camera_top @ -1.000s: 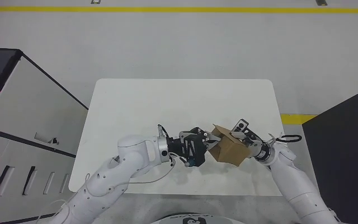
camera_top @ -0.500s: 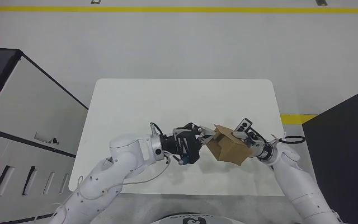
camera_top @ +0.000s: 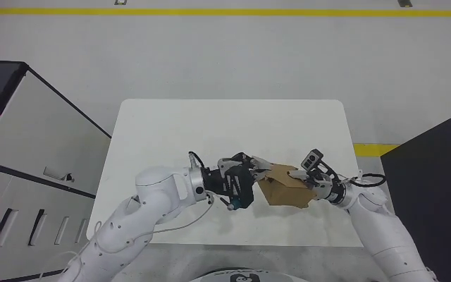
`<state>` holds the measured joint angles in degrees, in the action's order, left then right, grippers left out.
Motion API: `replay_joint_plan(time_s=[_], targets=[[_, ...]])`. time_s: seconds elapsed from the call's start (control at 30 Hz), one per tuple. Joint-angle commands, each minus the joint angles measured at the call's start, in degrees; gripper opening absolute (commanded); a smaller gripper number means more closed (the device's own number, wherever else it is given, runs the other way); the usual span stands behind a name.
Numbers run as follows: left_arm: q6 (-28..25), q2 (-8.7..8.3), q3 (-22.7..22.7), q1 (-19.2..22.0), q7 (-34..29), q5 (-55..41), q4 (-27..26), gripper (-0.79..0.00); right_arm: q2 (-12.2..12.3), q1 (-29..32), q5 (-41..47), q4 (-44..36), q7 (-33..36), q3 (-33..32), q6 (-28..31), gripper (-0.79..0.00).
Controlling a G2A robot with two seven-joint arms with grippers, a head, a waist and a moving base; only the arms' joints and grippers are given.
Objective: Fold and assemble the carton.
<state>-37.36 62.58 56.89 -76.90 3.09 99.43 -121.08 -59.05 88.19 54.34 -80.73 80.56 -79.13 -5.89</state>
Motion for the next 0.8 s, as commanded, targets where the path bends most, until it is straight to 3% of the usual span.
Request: replay_joint_plan(time_s=[0.0, 0.57, 0.77], targets=[[-0.1, 0.15, -1.0, 0.3, -0.4, -0.2, 0.7, -0.785, 0.0, 0.1, 0.3, -0.1, 0.0, -0.3, 0.5, -0.785], [-1.7, 0.27, -2.4, 0.5, -1.4, -2.2, 1.2, -0.785, -0.6, 0.7, 9.5, 0.3, 1.3, -0.8, 0.1, -0.785], [-2.3, 0.31, -3.3, 0.7, -1.0, -2.2, 1.4, -0.785, -0.7, 0.4, 8.5, 0.3, 1.9, -0.2, 0.0, -0.785]])
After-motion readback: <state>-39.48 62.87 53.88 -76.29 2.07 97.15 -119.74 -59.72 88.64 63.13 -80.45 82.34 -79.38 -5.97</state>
